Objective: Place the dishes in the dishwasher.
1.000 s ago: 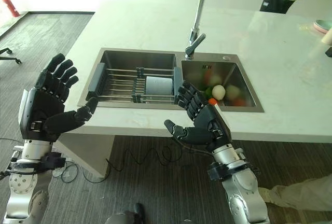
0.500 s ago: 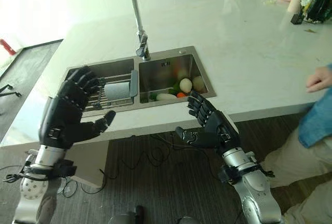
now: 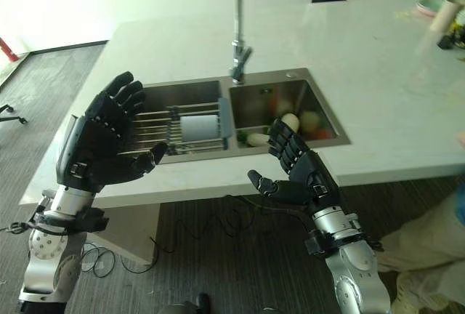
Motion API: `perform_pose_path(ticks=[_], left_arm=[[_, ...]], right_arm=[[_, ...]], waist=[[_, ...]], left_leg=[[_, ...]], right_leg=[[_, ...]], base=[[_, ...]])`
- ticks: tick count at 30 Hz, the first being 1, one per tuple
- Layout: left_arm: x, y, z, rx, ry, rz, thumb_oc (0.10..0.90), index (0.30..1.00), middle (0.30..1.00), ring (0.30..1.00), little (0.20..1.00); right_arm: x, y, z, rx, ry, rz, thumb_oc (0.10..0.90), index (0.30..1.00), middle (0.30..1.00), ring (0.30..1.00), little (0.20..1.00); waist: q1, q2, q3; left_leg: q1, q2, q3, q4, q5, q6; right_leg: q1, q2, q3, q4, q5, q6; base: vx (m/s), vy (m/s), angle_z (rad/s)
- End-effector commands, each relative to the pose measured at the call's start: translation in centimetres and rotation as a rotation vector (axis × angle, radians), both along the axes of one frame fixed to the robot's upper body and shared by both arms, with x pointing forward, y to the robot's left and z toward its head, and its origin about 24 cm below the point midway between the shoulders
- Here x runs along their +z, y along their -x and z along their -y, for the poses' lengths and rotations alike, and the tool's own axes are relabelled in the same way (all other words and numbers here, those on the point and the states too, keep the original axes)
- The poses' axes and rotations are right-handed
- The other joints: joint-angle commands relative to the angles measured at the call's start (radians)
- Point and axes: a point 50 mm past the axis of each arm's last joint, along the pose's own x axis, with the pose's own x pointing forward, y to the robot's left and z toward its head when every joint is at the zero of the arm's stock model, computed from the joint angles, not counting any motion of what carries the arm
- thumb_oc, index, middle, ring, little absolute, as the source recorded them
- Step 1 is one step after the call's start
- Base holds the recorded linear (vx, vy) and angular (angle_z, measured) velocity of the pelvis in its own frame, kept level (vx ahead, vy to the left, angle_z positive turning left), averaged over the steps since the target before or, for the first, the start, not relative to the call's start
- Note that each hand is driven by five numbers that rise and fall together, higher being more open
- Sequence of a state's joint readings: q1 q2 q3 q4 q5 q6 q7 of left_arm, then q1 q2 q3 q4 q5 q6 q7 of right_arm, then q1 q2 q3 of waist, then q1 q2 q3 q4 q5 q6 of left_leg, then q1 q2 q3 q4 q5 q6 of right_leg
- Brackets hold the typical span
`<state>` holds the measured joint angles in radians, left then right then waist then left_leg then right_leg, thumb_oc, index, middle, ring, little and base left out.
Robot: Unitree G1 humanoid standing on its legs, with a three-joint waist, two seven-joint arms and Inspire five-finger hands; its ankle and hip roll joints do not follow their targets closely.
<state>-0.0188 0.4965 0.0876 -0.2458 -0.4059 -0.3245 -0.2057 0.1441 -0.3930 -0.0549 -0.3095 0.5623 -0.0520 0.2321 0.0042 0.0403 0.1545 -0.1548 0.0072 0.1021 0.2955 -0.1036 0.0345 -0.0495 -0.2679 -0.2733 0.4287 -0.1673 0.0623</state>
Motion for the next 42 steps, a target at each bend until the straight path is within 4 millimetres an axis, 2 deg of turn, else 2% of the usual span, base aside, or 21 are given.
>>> perform_pose_path(ticks=[1, 2, 3, 5, 7, 9, 13, 21, 23, 27, 30, 33, 38, 42], left_arm=[[4.5, 0.5, -0.3, 0.039, -0.151, 0.224, 0.8, 0.9, 0.9, 0.9, 0.9], [4.9, 0.4, -0.6, 0.067, -0.177, 0.226, 0.8, 0.9, 0.9, 0.9, 0.9], [5.0, 0.2, -0.9, 0.091, -0.194, 0.222, 0.8, 0.9, 0.9, 0.9, 0.9], [5.1, -0.6, -2.0, 0.164, -0.217, 0.189, 0.8, 0.9, 0.9, 0.9, 0.9], [5.2, -1.0, -2.3, 0.187, -0.233, 0.156, 0.8, 0.9, 0.9, 0.9, 0.9], [5.5, -1.4, -2.9, 0.203, -0.251, 0.145, 0.8, 0.9, 0.9, 0.9, 0.9], [6.6, -2.8, -4.0, 0.236, -0.304, 0.109, 0.8, 0.9, 0.9, 0.9, 0.9], [10.1, -5.4, -7.1, 0.31, -0.388, 0.079, 0.8, 0.9, 0.9, 0.9, 0.9], [12.2, -6.1, -8.2, 0.369, -0.425, 0.081, 0.8, 0.9, 0.9, 0.9, 0.9], [13.0, -6.9, -9.0, 0.391, -0.474, 0.003, 0.8, 0.9, 0.9, 0.9, 0.9], [12.5, -8.1, -9.7, 0.388, -0.498, -0.109, 0.8, 0.9, 0.9, 0.9, 0.9], [11.1, -8.7, -10.4, 0.394, -0.536, -0.224, 0.8, 0.9, 0.9, 0.9, 0.9], [7.9, -9.3, -12.1, 0.416, -0.546, -0.427, 0.8, 0.9, 0.9, 0.9, 0.9], [6.3, -9.5, -12.9, 0.442, -0.56, -0.489, 0.8, 0.9, 0.9, 0.9, 0.9]], right_arm=[[4.7, -0.6, -1.1, 0.055, -0.01, 0.262, 0.8, 0.9, 0.9, 0.9, 0.9], [4.6, -0.6, -0.9, 0.057, -0.001, 0.257, 0.8, 0.9, 0.9, 0.9, 0.9], [4.5, -0.7, -0.7, 0.059, 0.0, 0.255, 0.8, 0.9, 0.9, 0.9, 0.9], [4.6, -1.2, -0.6, 0.075, 0.015, 0.247, 0.8, 0.9, 0.9, 0.9, 0.9], [5.0, -1.5, -0.4, 0.078, 0.034, 0.239, 0.8, 0.9, 0.9, 0.9, 0.9], [5.4, -1.8, -0.2, 0.093, 0.05, 0.236, 0.8, 0.9, 0.9, 0.9, 0.9], [5.8, -2.4, -0.5, 0.122, 0.078, 0.22, 0.8, 0.9, 0.9, 0.9, 0.9], [6.2, -2.7, 0.2, 0.159, 0.128, 0.185, 0.8, 0.9, 0.9, 0.9, 0.9], [6.1, -2.7, 0.4, 0.164, 0.159, 0.164, 0.8, 0.9, 0.9, 0.9, 0.9], [6.1, -2.7, 0.4, 0.177, 0.196, 0.146, 0.8, 0.9, 0.9, 0.9, 0.9], [6.3, -2.8, 0.7, 0.184, 0.223, 0.137, 0.8, 0.9, 0.9, 0.9, 0.9], [6.4, -2.8, 1.1, 0.177, 0.238, 0.127, 0.8, 0.9, 0.9, 0.9, 0.9], [6.3, -2.7, 1.9, 0.164, 0.248, 0.114, 0.8, 0.9, 0.9, 0.9, 0.9], [6.3, -2.6, 2.0, 0.168, 0.26, 0.112, 0.8, 0.9, 0.9, 0.9, 0.9]], waist=[[-0.017, -0.008, -0.045], [-0.021, -0.017, -0.04], [-0.019, -0.028, -0.039], [-0.016, -0.035, -0.041], [-0.022, -0.033, -0.047], [-0.024, -0.026, -0.057], [-0.044, -0.001, -0.072], [-0.111, 0.039, -0.086], [-0.132, 0.057, -0.088], [-0.152, 0.07, -0.088], [-0.164, 0.078, -0.087], [-0.171, 0.08, -0.084], [-0.185, 0.067, -0.082], [-0.198, 0.063, -0.082]], left_leg=[[0.012, 0.031, -0.089, 0.005, -0.073, -0.036], [0.013, 0.028, -0.078, 0.005, -0.069, -0.046], [0.013, 0.027, -0.061, 0.005, -0.075, -0.052], [0.022, 0.044, -0.015, 0.005, -0.09, -0.053], [0.031, 0.062, 0.006, 0.005, -0.09, -0.059], [0.039, 0.084, 0.04, 0.005, -0.087, -0.07], [0.058, 0.103, 0.076, 0.005, -0.096, -0.082], [0.081, 0.114, 0.115, 0.005, -0.11, -0.093], [0.092, 0.114, 0.127, 0.005, -0.12, -0.095], [0.1, 0.112, 0.136, 0.005, -0.127, -0.096], [0.104, 0.111, 0.146, 0.005, -0.129, -0.095], [0.105, 0.108, 0.149, 0.005, -0.131, -0.093], [0.109, 0.11, 0.16, 0.005, -0.138, -0.087], [0.11, 0.11, 0.169, 0.005, -0.142, -0.084]], right_leg=[[0.041, 0.07, 0.035, -0.129, 0.183, 0.065], [-0.004, 0.073, 0.05, -0.129, 0.118, 0.06], [-0.046, 0.065, 0.058, -0.129, 0.08, 0.065], [-0.074, 0.051, 0.078, -0.129, 0.075, 0.084], [-0.075, 0.069, 0.096, -0.129, 0.046, 0.094], [-0.068, 0.067, 0.078, -0.129, 0.035, 0.094], [-0.063, 0.082, 0.092, -0.129, 0.016, 0.084], [-0.059, 0.098, 0.128, -0.129, 0.006, 0.08], [-0.055, 0.097, 0.138, -0.129, 0.0, 0.085], [-0.053, 0.099, 0.146, -0.129, -0.001, 0.09], [-0.054, 0.101, 0.152, -0.129, -0.001, 0.093], [-0.055, 0.101, 0.156, -0.129, -0.001, 0.094], [-0.057, 0.101, 0.157, -0.129, 0.0, 0.099], [-0.061, 0.105, 0.164, -0.129, 0.0, 0.1]], base=[[0.07, -0.031, 0.15], [0.03, -0.101, 0.04], [0.05, -0.153, -0.07], [0.11, -0.182, -0.11], [0.12, -0.187, 0.01], [0.08, -0.102, -0.1], [0.08, -0.077, -0.23], [0.07, -0.023, -0.15], [0.07, 0.069, -0.25], [0.03, 0.052, -0.07], [0.01, 0.067, 0.01], [-0.01, 0.055, -0.05], [-0.01, 0.022, -0.08], [-0.01, 0.015, -0.07]])
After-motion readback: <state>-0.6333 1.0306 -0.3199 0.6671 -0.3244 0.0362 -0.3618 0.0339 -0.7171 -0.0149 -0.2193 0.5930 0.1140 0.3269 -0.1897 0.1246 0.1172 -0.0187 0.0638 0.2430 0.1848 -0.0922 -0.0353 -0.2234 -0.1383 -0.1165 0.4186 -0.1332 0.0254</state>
